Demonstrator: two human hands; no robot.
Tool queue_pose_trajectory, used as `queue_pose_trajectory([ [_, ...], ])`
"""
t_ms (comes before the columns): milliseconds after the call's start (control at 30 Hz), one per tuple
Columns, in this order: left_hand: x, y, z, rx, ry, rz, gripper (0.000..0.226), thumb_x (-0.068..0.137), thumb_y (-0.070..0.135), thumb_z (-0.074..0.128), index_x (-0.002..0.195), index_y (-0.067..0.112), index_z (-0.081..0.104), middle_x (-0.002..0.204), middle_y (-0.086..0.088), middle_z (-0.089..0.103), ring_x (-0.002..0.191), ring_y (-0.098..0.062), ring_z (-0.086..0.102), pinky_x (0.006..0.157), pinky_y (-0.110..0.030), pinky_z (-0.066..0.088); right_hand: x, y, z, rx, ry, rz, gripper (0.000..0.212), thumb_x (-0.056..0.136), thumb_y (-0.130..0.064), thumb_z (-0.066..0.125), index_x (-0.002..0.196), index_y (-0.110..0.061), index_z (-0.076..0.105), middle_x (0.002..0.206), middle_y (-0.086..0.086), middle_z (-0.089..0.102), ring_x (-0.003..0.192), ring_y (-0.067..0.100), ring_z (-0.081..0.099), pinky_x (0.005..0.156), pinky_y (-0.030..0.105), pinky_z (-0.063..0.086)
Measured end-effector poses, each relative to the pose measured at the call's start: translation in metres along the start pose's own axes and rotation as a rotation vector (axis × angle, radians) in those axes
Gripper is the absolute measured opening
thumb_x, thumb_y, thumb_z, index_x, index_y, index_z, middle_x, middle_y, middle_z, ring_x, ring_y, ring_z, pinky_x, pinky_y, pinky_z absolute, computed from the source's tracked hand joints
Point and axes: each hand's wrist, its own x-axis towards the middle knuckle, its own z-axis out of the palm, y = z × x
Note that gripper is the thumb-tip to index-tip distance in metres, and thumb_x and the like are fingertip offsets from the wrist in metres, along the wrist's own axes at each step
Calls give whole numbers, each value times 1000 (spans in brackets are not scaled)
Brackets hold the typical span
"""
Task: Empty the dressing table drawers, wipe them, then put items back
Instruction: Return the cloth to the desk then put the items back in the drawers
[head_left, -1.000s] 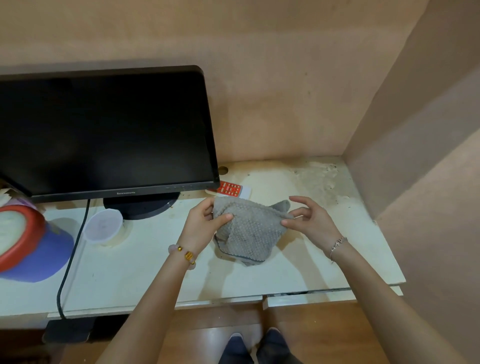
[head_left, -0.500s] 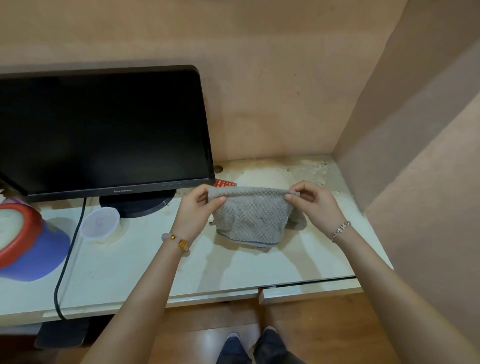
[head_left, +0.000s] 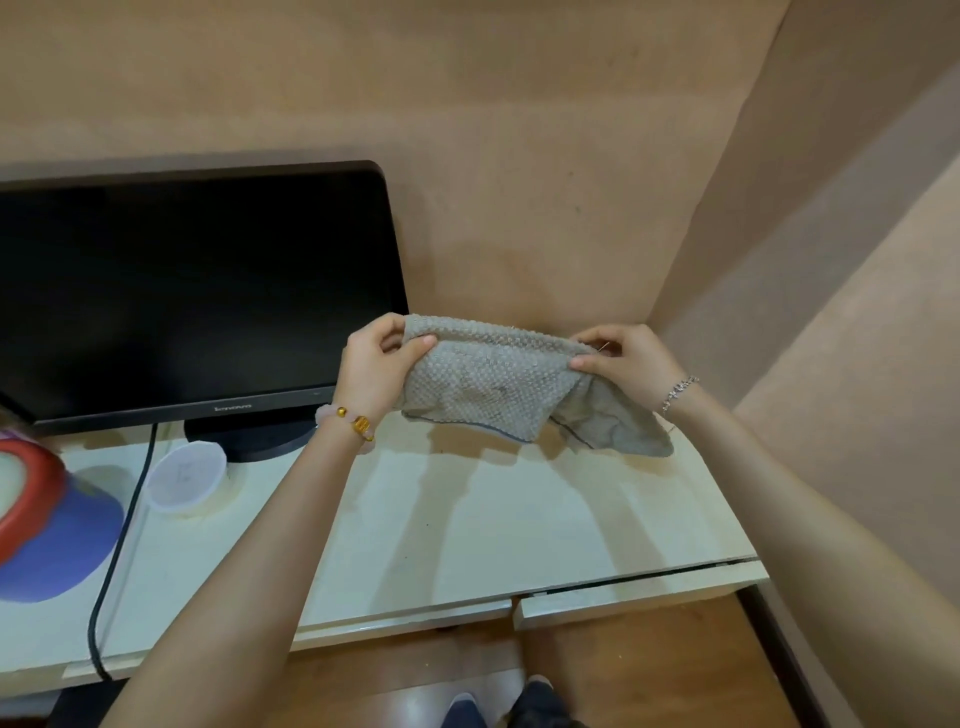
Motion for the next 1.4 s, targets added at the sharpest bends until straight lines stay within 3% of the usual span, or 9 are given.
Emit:
queue_pose_trajectory([
  [167, -15, -1, -10, -37, -82, -61, 8, 89, 15, 61, 95, 13, 66, 89, 0, 71, 83, -8, 68, 71, -23, 56, -7, 0, -11, -103, -181, -33, 14, 85, -16, 64, 73, -24, 65, 74, -9, 63, 61, -7, 53, 63, 11, 41],
  [400, -34, -49, -17, 12, -233, -336, 11, 89, 18, 60, 98, 14, 65, 92, 0, 70, 85, -10, 67, 73, -30, 56, 0, 10, 13, -174, -424, 85, 7, 84, -18, 66, 85, -13, 70, 76, -1, 63, 66, 6, 51, 59, 10, 38],
  [533, -34, -99, -14, 70, -164, -525, 17, 88, 17, 64, 73, 14, 56, 78, -5, 63, 76, -17, 61, 62, -25, 51, 22, 44, 74, -260, -355, 134, 2, 82, -20, 67, 84, -19, 68, 92, 4, 69, 85, 16, 59, 73, 24, 43],
  [700, -20, -134, -14, 91, 11, -621, 10, 88, 15, 63, 89, 6, 59, 88, -10, 63, 77, -19, 60, 48, -18, 49, 35, 79, 106, -336, -304, 242, 25, 84, -13, 59, 108, -20, 65, 113, 4, 65, 101, 20, 59, 86, 27, 45],
  [933, -11, -158, -17, 257, 29, -623, 9, 92, 20, 55, 87, 16, 62, 96, -12, 64, 90, -28, 60, 83, -40, 52, 2, 122, 70, -327, -66, 440, 49, 87, -29, 60, 131, -13, 49, 133, 9, 51, 119, 27, 50, 99, 32, 38],
  [1033, -16, -162, -16, 302, 25, -634, 9, 92, 24, 55, 95, 17, 59, 100, -10, 64, 92, -27, 59, 85, -40, 51, -14, 139, 58, -248, 45, 631, 59, 82, -44, 64, 126, -7, 50, 121, 11, 57, 111, 28, 55, 92, 33, 41],
  [1100, -22, -160, -13, 335, -14, -655, 18, 90, 30, 59, 100, 16, 55, 100, -9, 61, 94, -27, 56, 82, -38, 48, -20, 142, 54, -209, 43, 714, 43, 79, -55, 58, 93, -15, 61, 88, 7, 60, 82, 24, 58, 74, 32, 44],
  [1200, -31, -153, -7, 403, -115, -676, 32, 84, 35, 66, 102, 13, 50, 95, -6, 57, 93, -25, 54, 74, -33, 43, -22, 138, 58, -92, -9, 751, 46, 81, -43, 62, 51, -20, 36, 52, -2, 34, 51, 15, 33, 52, 27, 26],
  [1400, -43, -154, -1, 491, -191, -577, 19, 86, 20, 64, 92, 7, 52, 84, -7, 54, 85, -27, 51, 69, -33, 42, -31, 129, 69, 115, 37, 671, 20, 83, -26, 66, 75, -10, 56, 70, 4, 52, 67, 18, 47, 57, 25, 39],
])
